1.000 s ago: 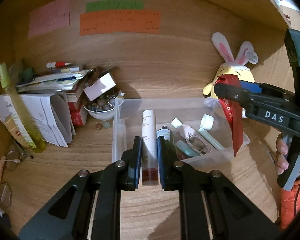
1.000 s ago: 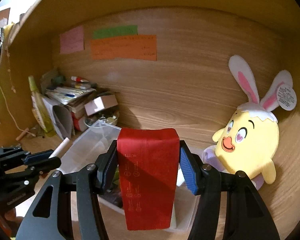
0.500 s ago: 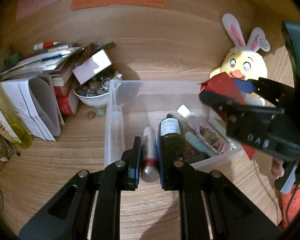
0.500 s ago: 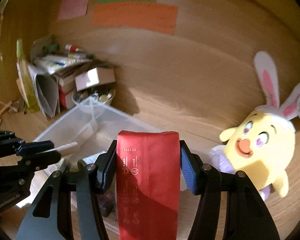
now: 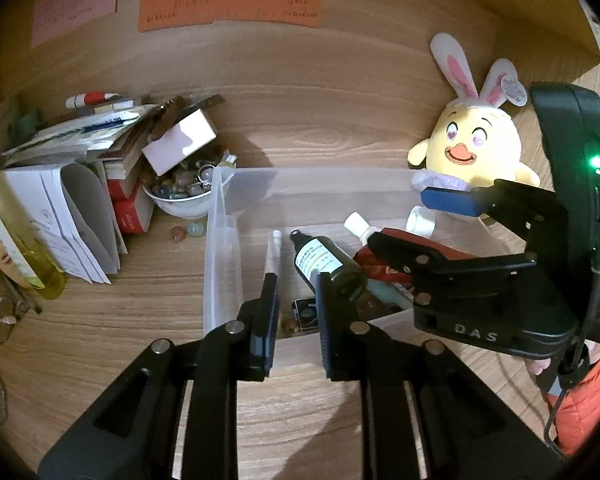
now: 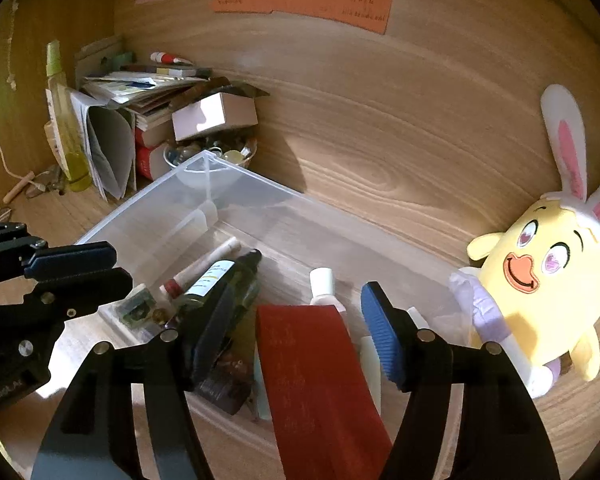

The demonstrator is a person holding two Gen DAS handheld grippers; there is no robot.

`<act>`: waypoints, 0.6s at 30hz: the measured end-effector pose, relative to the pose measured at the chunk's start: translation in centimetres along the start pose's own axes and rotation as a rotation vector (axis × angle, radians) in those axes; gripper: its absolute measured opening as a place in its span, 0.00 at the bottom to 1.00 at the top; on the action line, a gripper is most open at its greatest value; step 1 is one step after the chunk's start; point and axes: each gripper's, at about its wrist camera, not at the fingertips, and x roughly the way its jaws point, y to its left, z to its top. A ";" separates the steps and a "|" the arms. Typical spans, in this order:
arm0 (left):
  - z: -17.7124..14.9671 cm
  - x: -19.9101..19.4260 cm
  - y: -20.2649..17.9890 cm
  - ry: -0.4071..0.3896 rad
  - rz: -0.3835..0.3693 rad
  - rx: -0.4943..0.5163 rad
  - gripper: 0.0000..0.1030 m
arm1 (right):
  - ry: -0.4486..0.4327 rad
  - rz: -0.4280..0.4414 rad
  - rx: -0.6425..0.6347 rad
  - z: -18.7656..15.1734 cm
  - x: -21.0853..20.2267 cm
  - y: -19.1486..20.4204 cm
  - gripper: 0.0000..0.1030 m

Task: Organize objects
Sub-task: 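Open both grippers to drop the envelope and lipstick into the bin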

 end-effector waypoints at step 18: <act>-1.3 -4.6 -0.7 -0.119 0.056 0.024 0.60 | -0.109 0.083 0.056 -2.9 -6.9 -0.5 0.75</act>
